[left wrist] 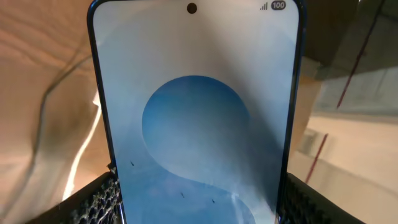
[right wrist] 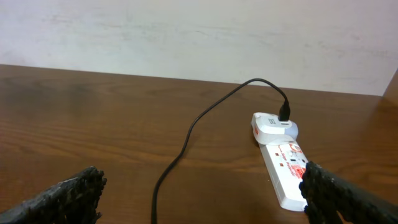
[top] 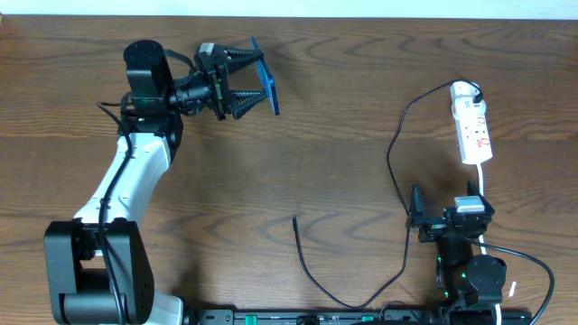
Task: Plug charger to phone and switch on socket
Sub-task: 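Move the held phone left and rotate its bottom toward center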
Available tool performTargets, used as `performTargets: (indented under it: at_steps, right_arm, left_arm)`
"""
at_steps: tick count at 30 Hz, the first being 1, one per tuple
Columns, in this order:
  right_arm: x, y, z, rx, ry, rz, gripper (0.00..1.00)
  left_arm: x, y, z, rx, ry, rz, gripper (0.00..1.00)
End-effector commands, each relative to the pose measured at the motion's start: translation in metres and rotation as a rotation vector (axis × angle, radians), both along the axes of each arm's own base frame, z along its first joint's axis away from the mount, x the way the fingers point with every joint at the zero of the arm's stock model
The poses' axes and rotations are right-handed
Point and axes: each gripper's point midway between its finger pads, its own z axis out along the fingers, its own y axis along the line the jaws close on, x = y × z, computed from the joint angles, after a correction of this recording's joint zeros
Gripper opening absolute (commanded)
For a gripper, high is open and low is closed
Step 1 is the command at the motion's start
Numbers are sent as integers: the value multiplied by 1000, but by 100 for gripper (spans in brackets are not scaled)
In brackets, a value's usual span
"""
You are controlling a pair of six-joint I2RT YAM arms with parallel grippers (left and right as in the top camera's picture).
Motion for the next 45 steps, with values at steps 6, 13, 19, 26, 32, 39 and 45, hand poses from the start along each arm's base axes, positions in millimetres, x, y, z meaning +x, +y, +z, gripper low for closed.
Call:
performTargets:
  at_steps: [6, 13, 19, 26, 32, 39, 45]
  right_arm:
    - [0, 1, -1, -12, 0, 2, 99]
    - [0, 1, -1, -12, 0, 2, 99]
    - [0, 1, -1, -12, 0, 2, 99]
    - [0, 1, -1, -12, 0, 2, 99]
    - [0, 1, -1, -12, 0, 2, 99]
    - [0, 1, -1, -12, 0, 2, 99]
    - [0, 1, -1, -12, 0, 2, 99]
  left_arm:
    - [-1, 8, 14, 120, -349, -17, 7]
    - [10, 42, 13, 168, -422, 55, 7]
    - [19, 76, 13, 190, -425, 131, 7]
    - [24, 102, 11, 205, -415, 192, 7]
    - [24, 103, 8, 204, -400, 193, 7]
    - [26, 105, -3, 214, -339, 214, 7]
    - [24, 105, -9, 209, -300, 211, 7]
